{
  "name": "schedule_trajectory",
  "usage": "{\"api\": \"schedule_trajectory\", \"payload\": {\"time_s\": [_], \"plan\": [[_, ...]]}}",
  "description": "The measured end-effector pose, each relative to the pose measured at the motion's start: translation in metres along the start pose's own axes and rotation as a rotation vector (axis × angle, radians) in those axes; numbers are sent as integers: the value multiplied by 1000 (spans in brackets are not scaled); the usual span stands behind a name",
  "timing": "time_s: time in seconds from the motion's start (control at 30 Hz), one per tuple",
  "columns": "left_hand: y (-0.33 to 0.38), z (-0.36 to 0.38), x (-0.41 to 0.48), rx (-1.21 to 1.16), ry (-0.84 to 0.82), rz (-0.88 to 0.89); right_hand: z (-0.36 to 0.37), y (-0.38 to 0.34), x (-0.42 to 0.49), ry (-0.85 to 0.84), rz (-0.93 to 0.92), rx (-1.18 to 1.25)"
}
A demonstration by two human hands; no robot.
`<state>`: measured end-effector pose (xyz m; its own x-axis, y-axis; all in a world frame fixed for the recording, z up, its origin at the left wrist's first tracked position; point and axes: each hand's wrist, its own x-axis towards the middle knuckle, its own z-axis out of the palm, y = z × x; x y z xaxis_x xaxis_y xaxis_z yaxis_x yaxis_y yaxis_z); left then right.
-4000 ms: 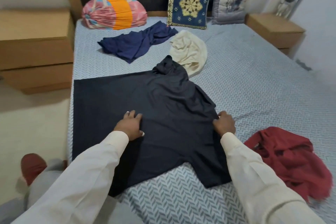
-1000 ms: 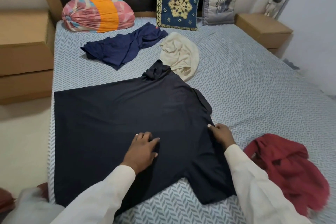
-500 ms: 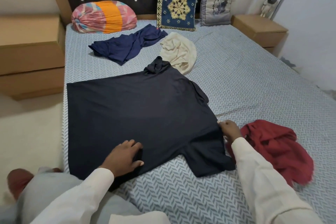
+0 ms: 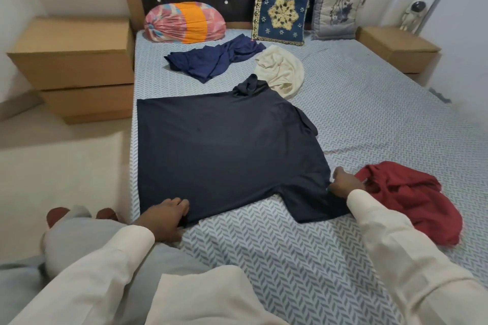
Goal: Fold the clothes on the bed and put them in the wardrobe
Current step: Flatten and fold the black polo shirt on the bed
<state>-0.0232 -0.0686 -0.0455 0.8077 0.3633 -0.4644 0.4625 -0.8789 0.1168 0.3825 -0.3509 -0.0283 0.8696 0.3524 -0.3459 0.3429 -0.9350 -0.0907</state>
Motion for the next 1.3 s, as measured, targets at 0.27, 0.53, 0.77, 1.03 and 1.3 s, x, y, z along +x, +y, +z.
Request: {"api": "schedule_trajectory", "payload": {"time_s": [0.27, 0.53, 0.77, 1.03, 1.3], "plan": [[-12, 8, -19, 92, 1, -104, 36, -81, -42, 1, -596, 249], [-15, 3, -26, 166, 92, -205, 56, -96, -44, 27, -605, 39], [-41, -14, -20, -255, 113, -292, 31, -108, -18, -76, -551, 153], [-98, -45, 27, -793, 560, -450, -5, -189, 42, 57, -474, 313], [-139, -59, 80, -937, 660, -561, -9, -245, 86, -5, -380, 243]]}}
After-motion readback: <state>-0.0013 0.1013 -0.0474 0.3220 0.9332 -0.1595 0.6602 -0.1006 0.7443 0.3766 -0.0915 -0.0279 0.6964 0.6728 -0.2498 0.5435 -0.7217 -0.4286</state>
